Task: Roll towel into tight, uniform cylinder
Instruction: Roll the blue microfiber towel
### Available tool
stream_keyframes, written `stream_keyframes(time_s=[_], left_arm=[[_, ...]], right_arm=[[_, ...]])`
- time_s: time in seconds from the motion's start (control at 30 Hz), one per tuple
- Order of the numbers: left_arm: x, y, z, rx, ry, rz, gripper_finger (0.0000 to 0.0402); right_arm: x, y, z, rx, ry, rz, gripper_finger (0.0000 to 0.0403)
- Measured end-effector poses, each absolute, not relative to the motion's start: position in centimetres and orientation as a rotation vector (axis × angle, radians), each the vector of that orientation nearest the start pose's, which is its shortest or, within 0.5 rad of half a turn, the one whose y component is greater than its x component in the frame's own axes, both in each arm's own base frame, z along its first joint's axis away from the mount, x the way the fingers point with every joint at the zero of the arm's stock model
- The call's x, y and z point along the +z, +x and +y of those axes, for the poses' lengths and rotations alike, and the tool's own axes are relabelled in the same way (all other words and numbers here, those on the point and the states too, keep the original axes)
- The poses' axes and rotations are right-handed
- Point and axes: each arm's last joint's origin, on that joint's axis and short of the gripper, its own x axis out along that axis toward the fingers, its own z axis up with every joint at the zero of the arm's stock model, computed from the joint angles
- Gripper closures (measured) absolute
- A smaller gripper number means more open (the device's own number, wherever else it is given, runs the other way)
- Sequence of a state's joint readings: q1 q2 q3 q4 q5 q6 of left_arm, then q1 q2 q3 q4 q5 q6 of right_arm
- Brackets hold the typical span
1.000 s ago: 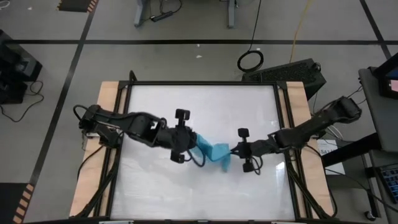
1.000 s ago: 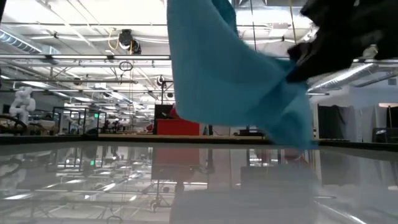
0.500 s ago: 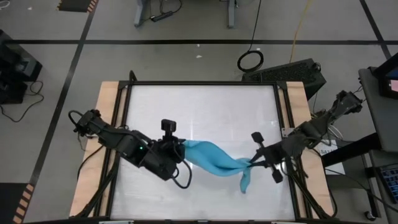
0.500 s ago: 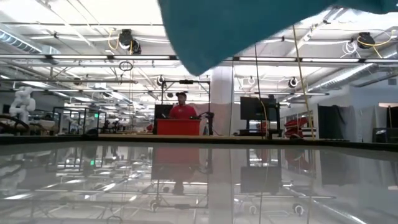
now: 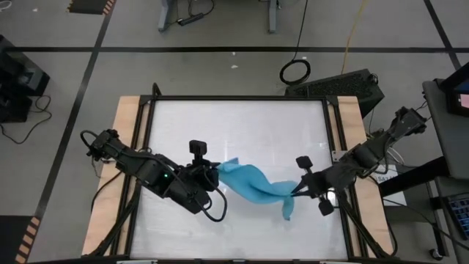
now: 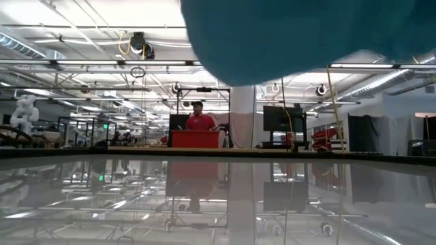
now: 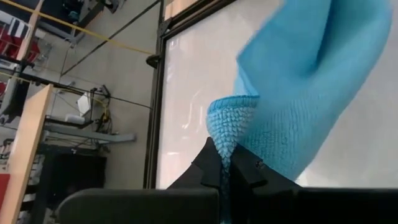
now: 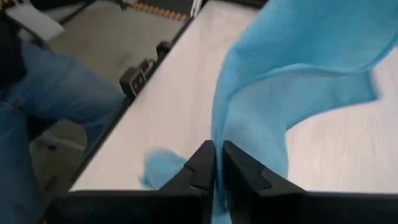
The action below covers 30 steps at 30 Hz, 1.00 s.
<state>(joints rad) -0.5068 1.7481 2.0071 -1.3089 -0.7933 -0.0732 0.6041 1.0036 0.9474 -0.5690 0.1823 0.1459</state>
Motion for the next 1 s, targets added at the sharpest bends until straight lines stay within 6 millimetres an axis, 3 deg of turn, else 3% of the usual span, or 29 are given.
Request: stream_keyframes(time_s=[0.33,0.53,0.7,1.0], left_arm=[[40.8,30.1,-14.3,0.285,0.565,0.822,0.0397],[40.7,30.0,-14.8,0.216,0.536,0.832,0.0397],[40.8,29.1,-16.3,0.202,0.577,0.803,0.0397],[41.3,27.6,-19.4,0.205,0.601,0.684,0.0397]], right_arm=[[29.4,18.8,12.3,0.343,-0.182,0.714,0.04],[29.3,18.9,12.7,0.382,-0.136,0.723,0.0402],[31.3,18.2,13.2,0.381,-0.131,0.666,0.0402],[37.6,16.3,14.2,0.443,-0.188,0.529,0.0403]])
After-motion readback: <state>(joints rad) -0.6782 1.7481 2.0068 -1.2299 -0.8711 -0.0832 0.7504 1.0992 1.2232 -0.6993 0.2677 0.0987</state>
